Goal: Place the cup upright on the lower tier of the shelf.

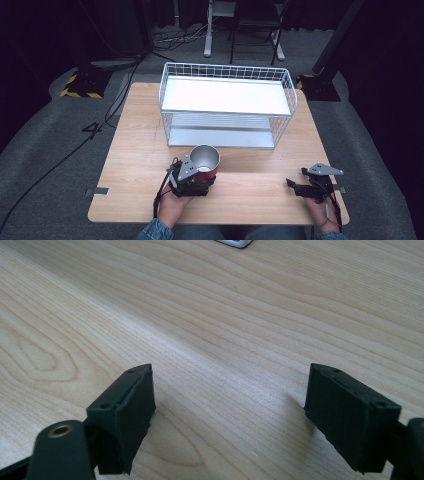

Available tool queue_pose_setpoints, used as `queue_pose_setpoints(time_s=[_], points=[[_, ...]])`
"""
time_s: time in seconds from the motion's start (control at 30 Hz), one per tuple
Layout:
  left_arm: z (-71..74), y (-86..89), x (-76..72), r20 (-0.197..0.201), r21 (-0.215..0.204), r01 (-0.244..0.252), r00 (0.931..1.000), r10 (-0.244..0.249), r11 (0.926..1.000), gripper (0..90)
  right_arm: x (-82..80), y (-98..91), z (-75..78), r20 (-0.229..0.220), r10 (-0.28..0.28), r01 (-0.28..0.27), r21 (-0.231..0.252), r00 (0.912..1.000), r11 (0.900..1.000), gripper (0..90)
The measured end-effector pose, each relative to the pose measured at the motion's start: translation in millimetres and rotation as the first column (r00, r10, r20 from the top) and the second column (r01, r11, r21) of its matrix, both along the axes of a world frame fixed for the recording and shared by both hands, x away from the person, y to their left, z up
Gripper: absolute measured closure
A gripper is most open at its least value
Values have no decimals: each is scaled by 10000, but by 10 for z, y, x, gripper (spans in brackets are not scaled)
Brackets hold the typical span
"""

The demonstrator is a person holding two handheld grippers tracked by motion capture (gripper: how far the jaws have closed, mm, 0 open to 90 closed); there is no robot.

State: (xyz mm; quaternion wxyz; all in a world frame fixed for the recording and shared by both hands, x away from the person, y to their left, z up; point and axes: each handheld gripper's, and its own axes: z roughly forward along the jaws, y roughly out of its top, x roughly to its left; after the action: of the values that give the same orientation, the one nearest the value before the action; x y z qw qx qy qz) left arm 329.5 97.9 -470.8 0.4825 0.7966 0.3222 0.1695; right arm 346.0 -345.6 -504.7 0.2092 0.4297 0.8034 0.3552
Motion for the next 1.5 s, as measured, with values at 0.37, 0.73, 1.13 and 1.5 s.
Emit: queue_pose_setpoints(time_s=[0.37, 0.73, 1.13, 1.5], points=[[273, -90, 177, 229, -105, 128, 9997, -125, 9999, 166, 1, -1, 0, -5, -11, 11, 1, 10000, 10000, 203], [316, -179, 440, 253, 30, -102, 9996, 101, 9999, 166, 5, -5, 0, -50, 0, 0, 22, 10000, 10000, 203], [195, -343, 804, 11, 91, -519, 9987, 519, 9986, 166, 17, -14, -1, -187, -16, 19, 133, 9998, 9999, 204], [86, -463, 1073, 60, -27, -1019, 9948, 1019, 9948, 166, 5, 10, 0, -50, 227, -227, 19, 9997, 9997, 206]])
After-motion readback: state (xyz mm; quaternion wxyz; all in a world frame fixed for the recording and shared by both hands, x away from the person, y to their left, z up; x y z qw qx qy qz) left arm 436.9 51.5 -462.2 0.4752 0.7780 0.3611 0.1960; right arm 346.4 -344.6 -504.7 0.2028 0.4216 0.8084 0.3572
